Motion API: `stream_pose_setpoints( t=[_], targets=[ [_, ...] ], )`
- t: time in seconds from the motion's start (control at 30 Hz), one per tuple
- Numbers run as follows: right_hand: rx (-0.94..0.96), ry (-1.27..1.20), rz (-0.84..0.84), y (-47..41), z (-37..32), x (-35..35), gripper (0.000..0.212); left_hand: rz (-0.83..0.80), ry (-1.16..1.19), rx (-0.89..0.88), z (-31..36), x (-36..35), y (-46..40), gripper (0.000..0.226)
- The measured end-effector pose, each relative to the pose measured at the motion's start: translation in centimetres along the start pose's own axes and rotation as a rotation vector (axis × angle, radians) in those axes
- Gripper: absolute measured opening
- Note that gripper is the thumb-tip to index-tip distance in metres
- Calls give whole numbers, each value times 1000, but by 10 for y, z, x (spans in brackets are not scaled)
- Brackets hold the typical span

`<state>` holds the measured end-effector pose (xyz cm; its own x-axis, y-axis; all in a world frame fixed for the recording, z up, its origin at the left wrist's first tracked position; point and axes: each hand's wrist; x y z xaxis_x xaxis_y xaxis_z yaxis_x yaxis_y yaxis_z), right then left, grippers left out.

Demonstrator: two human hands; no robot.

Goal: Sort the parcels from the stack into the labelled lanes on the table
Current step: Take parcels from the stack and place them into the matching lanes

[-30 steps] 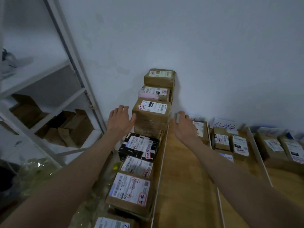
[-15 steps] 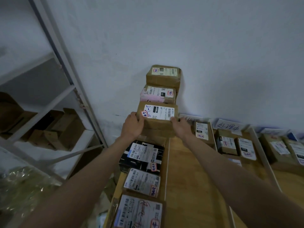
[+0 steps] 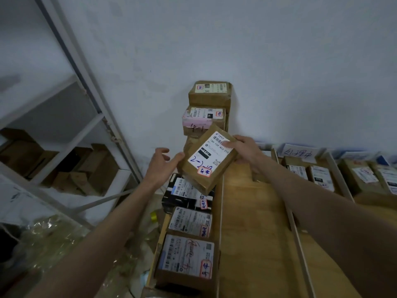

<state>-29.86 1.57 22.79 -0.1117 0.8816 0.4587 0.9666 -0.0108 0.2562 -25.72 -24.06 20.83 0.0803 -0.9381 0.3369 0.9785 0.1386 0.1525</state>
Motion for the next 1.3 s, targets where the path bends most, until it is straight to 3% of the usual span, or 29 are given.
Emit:
stream_pose_setpoints(
  t=[0.1, 0.17, 0.23, 0.4, 0.6, 0.73, 0.9, 1.1, 1.3],
  targets=[
    [26, 80, -61, 6, 2, 10, 35, -373, -75, 169, 7, 5, 10, 108],
    [42, 120, -107, 10, 3, 16, 27, -527, -66, 240, 4, 0, 18, 101],
    [49, 121, -143, 15, 5, 22, 20, -584, -11, 267, -1, -9, 25, 91],
    [77, 135, -86, 26, 14, 34, 44, -533, 91, 229, -1, -33, 37, 89],
    [109, 219, 232, 45, 37, 44, 46, -476, 118, 187, 9, -61, 44, 91],
    [76, 431, 452, 68, 69, 57, 43, -470, 127, 188, 16, -82, 50, 80],
    [50, 839, 529, 119, 116, 68, 45, -543, 88, 211, 26, -116, 57, 83],
    [-99, 906, 585, 176, 166, 90, 50, -528, 125, 161, 37, -170, 83, 61],
    [-133, 943, 645, 243, 211, 136, 49, -551, 138, 170, 35, -239, 129, 66]
  ],
)
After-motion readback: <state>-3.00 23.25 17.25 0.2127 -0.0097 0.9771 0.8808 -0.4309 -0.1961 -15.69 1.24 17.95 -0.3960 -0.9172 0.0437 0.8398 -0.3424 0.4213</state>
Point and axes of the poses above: each hand's wrist, its own y-axis away from the middle knuckle, its own x-axis out of the back of the hand, z = x × y, and after that the axes turned 14 degrees about y, right-handed
